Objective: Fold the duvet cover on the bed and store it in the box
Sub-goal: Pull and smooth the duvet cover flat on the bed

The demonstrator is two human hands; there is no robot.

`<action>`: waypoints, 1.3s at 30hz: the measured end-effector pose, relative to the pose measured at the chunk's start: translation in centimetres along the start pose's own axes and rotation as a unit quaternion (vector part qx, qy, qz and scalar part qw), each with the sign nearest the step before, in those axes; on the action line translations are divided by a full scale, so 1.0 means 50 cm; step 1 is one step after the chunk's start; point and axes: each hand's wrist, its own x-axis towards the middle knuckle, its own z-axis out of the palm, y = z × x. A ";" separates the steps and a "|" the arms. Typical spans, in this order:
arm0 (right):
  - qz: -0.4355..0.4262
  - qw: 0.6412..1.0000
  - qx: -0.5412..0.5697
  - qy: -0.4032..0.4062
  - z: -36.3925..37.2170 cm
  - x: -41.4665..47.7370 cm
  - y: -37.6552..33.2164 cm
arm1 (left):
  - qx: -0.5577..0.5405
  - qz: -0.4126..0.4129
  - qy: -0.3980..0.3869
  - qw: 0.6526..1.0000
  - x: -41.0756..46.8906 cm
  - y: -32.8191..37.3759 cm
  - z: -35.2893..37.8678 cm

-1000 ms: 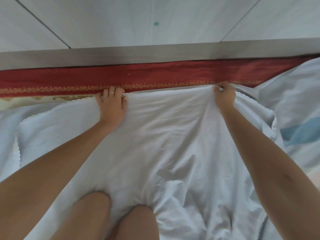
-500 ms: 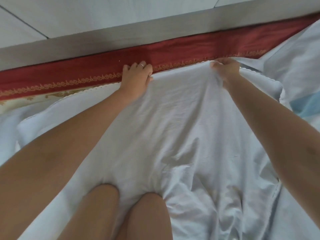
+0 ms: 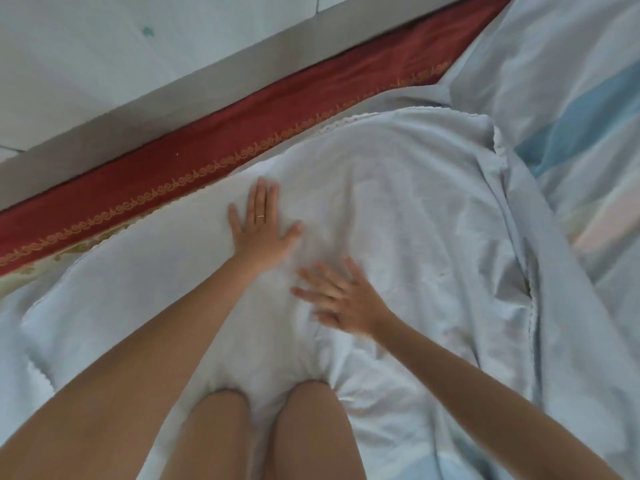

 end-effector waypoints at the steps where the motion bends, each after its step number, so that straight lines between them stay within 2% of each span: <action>1: -0.008 0.999 -0.043 -0.021 0.011 -0.042 0.081 | 0.022 -0.004 -0.044 0.999 0.005 -0.008 0.000; 2: 0.029 0.995 -0.084 -0.037 0.008 -0.071 0.171 | 0.033 -0.010 -0.075 0.997 0.008 -0.018 -0.007; 3: 0.102 0.986 -0.119 -0.060 -0.005 -0.101 0.260 | 0.041 -0.012 -0.092 0.995 0.017 -0.021 -0.007; 5: 0.256 0.949 -0.127 -0.134 -0.046 -0.141 0.394 | 0.052 -0.018 -0.098 0.994 0.033 -0.015 -0.005; 6: 0.327 0.927 -0.107 -0.152 -0.056 -0.151 0.415 | 0.054 -0.018 -0.106 0.993 0.034 -0.007 -0.002; 7: 0.400 0.903 -0.072 -0.142 -0.065 -0.141 0.402 | 0.053 -0.021 -0.113 0.992 0.031 -0.002 -0.005; 9: 0.550 0.833 -0.023 -0.058 -0.078 -0.105 0.292 | 0.057 -0.020 -0.132 0.989 0.022 0.010 -0.012; 10: 0.569 0.822 -0.008 -0.035 -0.077 -0.087 0.219 | 0.060 -0.021 -0.146 0.987 0.021 0.013 -0.017; 11: 0.544 0.839 0.012 -0.011 -0.076 -0.076 0.133 | 0.064 -0.022 -0.159 0.985 0.020 0.017 -0.027; 12: 0.467 0.883 0.037 -0.017 -0.064 -0.070 0.038 | 0.065 -0.023 -0.164 0.984 0.018 0.019 -0.033; 13: 0.340 0.937 0.064 -0.038 -0.048 -0.074 -0.062 | 0.069 -0.025 -0.165 0.984 0.013 0.020 -0.040; 14: 0.206 0.973 0.057 -0.082 -0.034 -0.093 -0.142 | 0.073 -0.026 -0.164 0.983 0.009 0.021 -0.042; 15: 0.121 0.983 0.030 -0.133 -0.020 -0.122 -0.173 | 0.085 -0.020 -0.169 0.982 0.008 0.024 -0.048; 16: 0.109 0.981 0.017 -0.160 -0.014 -0.159 -0.145 | 0.100 -0.012 -0.170 0.980 0.010 0.030 -0.050; 17: 0.157 0.978 0.000 -0.135 -0.001 -0.201 -0.082 | 0.113 -0.007 -0.168 0.979 0.014 0.039 -0.055; 18: 0.256 0.959 -0.003 -0.119 0.000 -0.245 -0.004 | 0.129 0.000 -0.164 0.978 0.019 0.045 -0.056; 19: 0.374 0.922 -0.011 -0.099 -0.005 -0.286 0.078 | 0.137 0.001 -0.165 0.977 0.025 0.049 -0.061; 20: 0.500 0.856 0.016 -0.131 -0.022 -0.316 0.156 | 0.139 -0.004 -0.169 0.976 0.026 0.042 -0.055; 21: 0.575 0.805 0.036 -0.142 -0.031 -0.341 0.222 | 0.135 -0.007 -0.176 0.975 0.027 0.040 -0.051; 22: 0.620 0.766 0.071 -0.156 -0.033 -0.349 0.252 | 0.134 -0.012 -0.184 0.974 0.019 0.029 -0.039; 24: 0.652 0.738 0.114 -0.131 0.006 -0.331 0.256 | 0.144 -0.018 -0.181 0.973 0.007 0.015 -0.022; 27: 0.712 0.676 0.163 -0.097 0.035 -0.275 0.235 | 0.146 -0.042 -0.176 0.973 0.005 0.017 -0.031; 30: 0.717 0.654 0.208 -0.122 0.007 -0.258 0.269 | 0.124 -0.066 -0.138 0.980 -0.015 0.029 -0.038; 33: 0.726 0.644 0.214 -0.108 -0.014 -0.254 0.272 | 0.092 -0.060 -0.031 0.993 -0.077 0.046 0.014; 36: 0.711 0.670 0.204 -0.062 -0.027 -0.253 0.286 | 0.083 0.011 0.049 0.995 -0.138 0.095 0.090; 39: 0.634 0.739 0.229 0.004 -0.059 -0.289 0.311 | 0.078 0.103 0.079 0.989 -0.184 0.151 0.157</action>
